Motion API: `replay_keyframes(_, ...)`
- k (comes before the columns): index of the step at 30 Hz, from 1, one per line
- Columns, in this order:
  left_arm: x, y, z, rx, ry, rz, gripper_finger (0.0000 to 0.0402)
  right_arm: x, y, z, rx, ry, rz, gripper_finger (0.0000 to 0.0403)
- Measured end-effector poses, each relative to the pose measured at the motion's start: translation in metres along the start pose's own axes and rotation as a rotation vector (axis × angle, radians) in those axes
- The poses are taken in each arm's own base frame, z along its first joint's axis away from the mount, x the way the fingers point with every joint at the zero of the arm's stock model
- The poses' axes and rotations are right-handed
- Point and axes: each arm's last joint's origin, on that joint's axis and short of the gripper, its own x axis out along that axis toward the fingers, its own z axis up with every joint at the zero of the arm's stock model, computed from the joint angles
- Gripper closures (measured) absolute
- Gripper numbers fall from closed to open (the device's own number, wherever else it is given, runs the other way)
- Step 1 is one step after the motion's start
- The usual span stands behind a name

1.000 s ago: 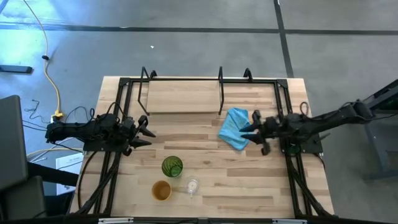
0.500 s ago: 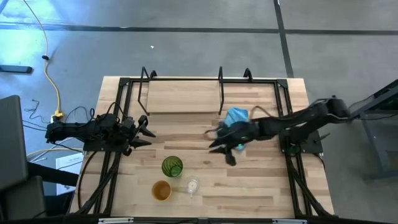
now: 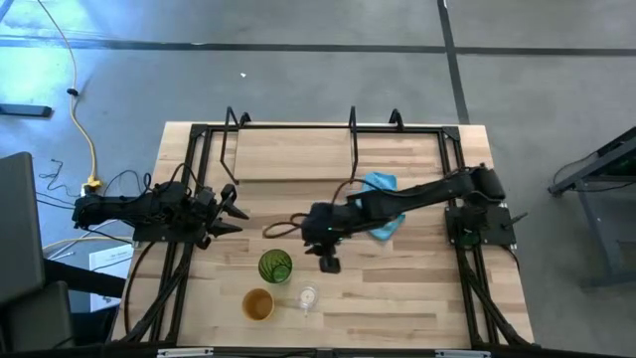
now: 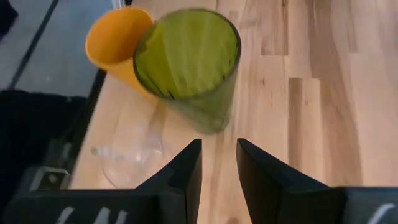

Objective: Stack small to large cups/mugs on shelf
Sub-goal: Put the transparent mug on the shelf

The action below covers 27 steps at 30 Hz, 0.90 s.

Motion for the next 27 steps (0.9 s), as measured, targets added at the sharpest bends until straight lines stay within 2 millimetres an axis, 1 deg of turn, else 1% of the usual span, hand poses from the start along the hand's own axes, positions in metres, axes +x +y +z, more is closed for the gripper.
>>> replay_keyframes(2,0.0,0.0,0.0,0.019,-0.001,0.002,0.0234,0.005,0.002,0.006,0.04,0.029,0.003,0.0313)
replay_keyframes(4,0.0,0.0,0.0,0.04,-0.001,0.014,0.0234,0.013,0.005,0.009,0.074,0.068,0.002,0.0313)
replay_keyframes(9,0.0,0.001,0.0,0.094,-0.002,0.031,0.0234,0.034,0.02,-0.002,0.123,0.211,0.0,0.0313)
replay_keyframes(11,0.0,0.001,0.0,0.111,-0.002,0.034,0.0234,0.036,0.026,-0.004,0.136,0.223,0.001,0.0313)
replay_keyframes(15,0.0,0.001,0.0,0.132,-0.002,0.045,0.0234,0.037,0.035,-0.003,0.159,0.187,-0.022,0.0313)
replay_keyframes(18,0.0,0.002,0.0,0.135,-0.003,0.052,0.0234,0.038,0.04,-0.003,0.183,0.163,-0.058,0.0313)
replay_keyframes(24,0.0,0.002,0.0,0.136,-0.003,0.052,0.0234,0.038,0.047,-0.007,0.25,0.171,-0.104,0.0313)
replay_keyframes(27,0.0,0.002,0.0,0.136,-0.003,0.052,0.0234,0.045,0.052,-0.011,0.25,0.186,-0.103,0.0309)
